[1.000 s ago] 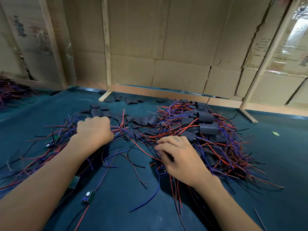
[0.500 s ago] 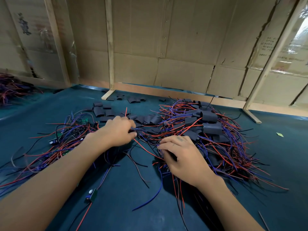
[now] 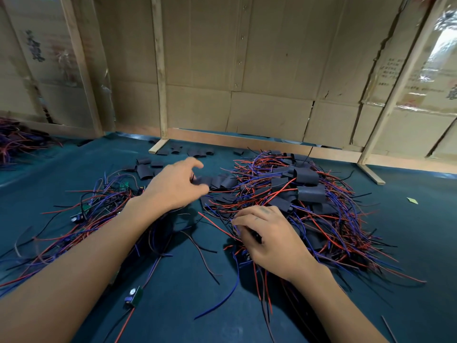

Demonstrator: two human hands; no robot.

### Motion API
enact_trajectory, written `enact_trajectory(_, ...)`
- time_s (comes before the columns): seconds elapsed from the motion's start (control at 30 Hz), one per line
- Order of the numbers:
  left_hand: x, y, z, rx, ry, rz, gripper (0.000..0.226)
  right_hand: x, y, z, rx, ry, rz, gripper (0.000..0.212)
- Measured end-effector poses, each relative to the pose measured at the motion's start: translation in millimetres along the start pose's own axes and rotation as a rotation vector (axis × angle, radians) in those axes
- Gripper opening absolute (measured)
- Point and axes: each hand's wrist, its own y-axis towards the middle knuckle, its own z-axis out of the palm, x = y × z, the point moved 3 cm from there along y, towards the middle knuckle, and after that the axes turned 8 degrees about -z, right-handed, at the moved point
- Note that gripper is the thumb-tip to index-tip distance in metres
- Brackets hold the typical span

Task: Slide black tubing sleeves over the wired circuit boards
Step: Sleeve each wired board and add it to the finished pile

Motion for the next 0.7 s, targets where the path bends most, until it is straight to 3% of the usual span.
enact_trajectory(0.13, -20, -12, -22, -0.092, -0.277, 0.052, 0.051, 0, -2, -7, -0.191, 0.144, 0.071, 0.019)
enact_trajectory(0.23, -41, -29, -25, 0.062, -0.381, 0.189, 0.056, -2, 0, -12, -0.321, 0.326, 0.219, 0.019)
enact_trajectory(0.37, -60, -57, -6, 0.260, -0.475, 0.336, 0.066, -4, 5, -11, -0.390, 0.972, 0.501, 0.039)
enact_trajectory(0.53, -61, -76, 9, 0.189, -0.602, 0.382, 0.068, -12, 4, -12, -0.343, 1.068, 0.459, 0.035)
enact_trajectory(0.7, -47, -73, -3, 0.106, -0.498, 0.275, 0.059, -16, 3, -8, -0.446, 1.097, 0.531, 0.036)
